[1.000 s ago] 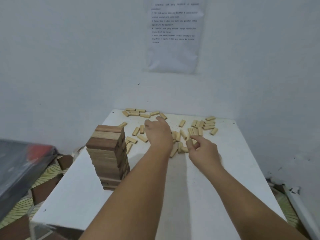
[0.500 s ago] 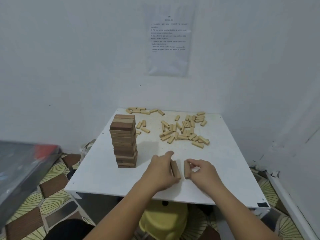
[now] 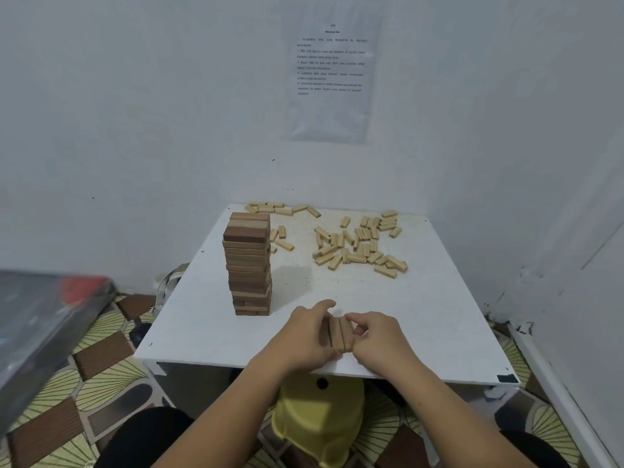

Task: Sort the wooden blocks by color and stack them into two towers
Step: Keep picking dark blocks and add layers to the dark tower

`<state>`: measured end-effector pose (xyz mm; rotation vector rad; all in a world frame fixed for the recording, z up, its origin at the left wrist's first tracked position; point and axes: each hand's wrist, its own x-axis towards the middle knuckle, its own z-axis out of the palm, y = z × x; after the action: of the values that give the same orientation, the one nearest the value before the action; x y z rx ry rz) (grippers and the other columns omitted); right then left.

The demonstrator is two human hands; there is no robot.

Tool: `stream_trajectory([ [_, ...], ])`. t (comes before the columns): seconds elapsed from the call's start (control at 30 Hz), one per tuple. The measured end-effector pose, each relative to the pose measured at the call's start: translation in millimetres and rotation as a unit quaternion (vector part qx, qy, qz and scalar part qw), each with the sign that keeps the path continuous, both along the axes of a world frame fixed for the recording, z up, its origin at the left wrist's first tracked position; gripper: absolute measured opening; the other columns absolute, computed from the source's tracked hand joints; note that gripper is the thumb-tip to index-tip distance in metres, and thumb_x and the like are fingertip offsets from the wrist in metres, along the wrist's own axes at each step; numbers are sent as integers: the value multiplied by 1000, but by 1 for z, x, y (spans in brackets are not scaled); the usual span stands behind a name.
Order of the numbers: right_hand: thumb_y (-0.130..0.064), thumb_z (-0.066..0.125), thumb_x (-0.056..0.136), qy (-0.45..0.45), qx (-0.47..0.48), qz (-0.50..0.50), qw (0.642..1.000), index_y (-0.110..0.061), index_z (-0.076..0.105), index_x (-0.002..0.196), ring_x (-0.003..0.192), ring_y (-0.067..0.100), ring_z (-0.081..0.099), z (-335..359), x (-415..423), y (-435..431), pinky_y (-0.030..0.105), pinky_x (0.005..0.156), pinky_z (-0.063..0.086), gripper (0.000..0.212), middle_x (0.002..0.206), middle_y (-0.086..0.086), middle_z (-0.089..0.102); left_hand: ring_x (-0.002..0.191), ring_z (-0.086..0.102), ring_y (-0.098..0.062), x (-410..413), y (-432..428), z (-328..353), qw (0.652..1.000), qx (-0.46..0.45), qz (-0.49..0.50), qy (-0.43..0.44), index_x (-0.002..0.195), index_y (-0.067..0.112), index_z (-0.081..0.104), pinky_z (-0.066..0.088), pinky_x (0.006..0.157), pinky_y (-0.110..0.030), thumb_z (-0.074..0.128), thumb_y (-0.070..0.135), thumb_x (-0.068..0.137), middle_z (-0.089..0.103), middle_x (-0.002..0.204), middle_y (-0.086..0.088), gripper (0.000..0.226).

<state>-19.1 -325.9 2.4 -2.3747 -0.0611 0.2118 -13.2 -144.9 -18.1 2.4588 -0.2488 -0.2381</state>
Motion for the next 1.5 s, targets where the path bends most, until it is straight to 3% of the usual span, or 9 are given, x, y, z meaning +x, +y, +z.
stream_trajectory([
  [0.13,-9,59,91,-12,9,-18,1000,-25,66,135,84,7,60,-5,-2,2,12,67,45,47,94,-6,66,142,37,-17,-1,1,0,1000,-15,-2,-10,159,36,27,37,113,-33,87,44,77,43,155,3,102],
  [0.23,-10,60,91,-25,4,-41,999,-23,76,109,84,12,63,-13,-6,3,20,68,51,27,92,-3,69,149,31,-16,-3,6,-1,1000,-22,-7,-20,161,35,25,34,119,-34,88,50,74,33,163,7,109],
  [0.37,-14,64,92,-53,-5,-59,997,-20,75,118,91,3,59,-22,-11,4,5,68,39,29,99,-11,64,148,36,-16,-6,17,4,1000,-13,-19,-13,162,36,21,34,119,-33,88,36,77,29,166,9,108],
  [0.67,-15,66,90,-47,21,-66,996,-20,72,125,81,4,63,-15,-15,6,6,68,44,35,92,-11,67,136,44,-15,-2,20,2,1000,3,-22,-10,158,37,29,34,111,-28,85,31,82,51,148,5,94],
  [0.87,-30,71,87,-70,-3,-61,996,-9,75,102,80,14,64,-14,-18,14,32,74,56,26,85,2,70,135,46,-14,-5,19,1,999,-33,-1,3,157,37,30,37,109,-25,90,30,76,53,148,8,101],
  [1.03,-43,73,85,-66,-29,-53,996,-8,70,93,84,18,65,-9,-20,23,29,67,50,35,90,7,69,134,50,-14,-15,27,13,994,-80,-2,71,163,47,2,45,108,-30,93,27,74,41,151,17,129],
  [1.17,-55,67,85,-75,-65,-46,994,-27,60,94,87,11,54,-15,-22,31,23,75,47,30,94,-7,52,116,58,-5,-20,32,16,994,-85,3,64,151,63,-10,48,93,-15,70,16,94,50,147,7,109],
  [1.3,-73,65,74,-102,-93,-55,989,-30,57,106,95,13,50,-25,-25,41,28,85,50,55,97,-10,47,131,53,-5,-23,32,13,991,-122,12,61,156,60,-2,46,110,-27,59,14,97,45,156,7,97],
  [1.5,-55,57,78,-118,-123,-21,985,-25,56,115,101,15,47,-28,-25,38,25,85,46,47,104,-7,46,129,53,-1,-28,34,9,990,-132,32,26,160,48,17,45,110,-25,50,9,99,41,158,12,79],
])
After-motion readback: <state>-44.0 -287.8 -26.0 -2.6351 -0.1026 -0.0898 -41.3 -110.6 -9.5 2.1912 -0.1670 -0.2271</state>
